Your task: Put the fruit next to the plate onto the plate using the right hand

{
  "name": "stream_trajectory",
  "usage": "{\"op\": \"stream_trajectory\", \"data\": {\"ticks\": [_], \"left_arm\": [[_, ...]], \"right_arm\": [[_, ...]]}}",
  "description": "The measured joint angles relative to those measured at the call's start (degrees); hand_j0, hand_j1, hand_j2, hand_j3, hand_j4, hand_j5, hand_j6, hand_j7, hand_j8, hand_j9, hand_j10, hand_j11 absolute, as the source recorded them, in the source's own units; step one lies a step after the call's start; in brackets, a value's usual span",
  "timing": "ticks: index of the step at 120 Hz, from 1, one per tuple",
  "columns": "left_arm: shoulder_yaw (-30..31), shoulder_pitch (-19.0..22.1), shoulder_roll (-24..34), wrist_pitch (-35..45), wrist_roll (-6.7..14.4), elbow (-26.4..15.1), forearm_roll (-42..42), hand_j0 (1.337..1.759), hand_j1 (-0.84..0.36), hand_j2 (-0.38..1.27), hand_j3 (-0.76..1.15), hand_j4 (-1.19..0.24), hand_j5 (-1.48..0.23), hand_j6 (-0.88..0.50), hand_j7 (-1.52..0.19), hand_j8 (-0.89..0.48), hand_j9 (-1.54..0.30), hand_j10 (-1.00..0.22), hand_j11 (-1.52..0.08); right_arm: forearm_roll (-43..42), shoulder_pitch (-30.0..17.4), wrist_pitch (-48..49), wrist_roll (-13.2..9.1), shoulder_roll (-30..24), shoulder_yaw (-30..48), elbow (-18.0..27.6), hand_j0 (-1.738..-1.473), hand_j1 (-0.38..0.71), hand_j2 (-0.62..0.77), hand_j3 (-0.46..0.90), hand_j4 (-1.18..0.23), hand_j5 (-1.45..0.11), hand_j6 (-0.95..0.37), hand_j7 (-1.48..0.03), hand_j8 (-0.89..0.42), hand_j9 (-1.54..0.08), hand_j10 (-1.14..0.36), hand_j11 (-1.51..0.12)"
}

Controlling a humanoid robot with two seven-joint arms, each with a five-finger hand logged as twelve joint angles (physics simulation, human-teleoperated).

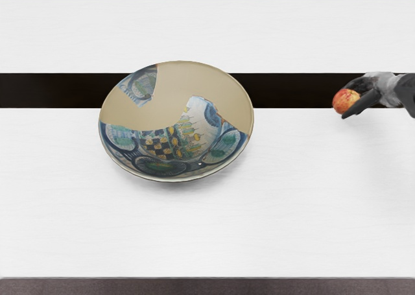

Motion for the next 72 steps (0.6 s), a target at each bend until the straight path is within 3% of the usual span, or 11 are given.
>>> {"op": "stream_trajectory", "data": {"ticks": [27, 72], "left_arm": [[0.0, 0.0, 0.0, 0.0, 0.0, 0.0, 0.0, 1.658, 0.06, 0.05, 0.0, -0.24, -0.31, -0.24, -0.31, -0.24, -0.31, -0.24, -0.31], [0.0, 0.0, 0.0, 0.0, 0.0, 0.0, 0.0, 1.658, 0.06, 0.05, 0.0, -0.24, -0.31, -0.24, -0.31, -0.24, -0.31, -0.24, -0.31]], "right_arm": [[8.9, 0.4, 12.5, -0.1, -2.2, 6.7, 1.5, -1.645, 0.25, 0.1, 0.0, -0.48, -1.06, -0.37, -1.01, -0.46, -1.05, -0.75, -1.06], [16.6, 4.2, 15.1, -1.4, -1.4, 12.4, 11.9, -1.645, 0.26, 0.1, 0.0, -0.47, -1.07, -0.35, -1.02, -0.45, -1.05, -0.76, -1.06]]}}
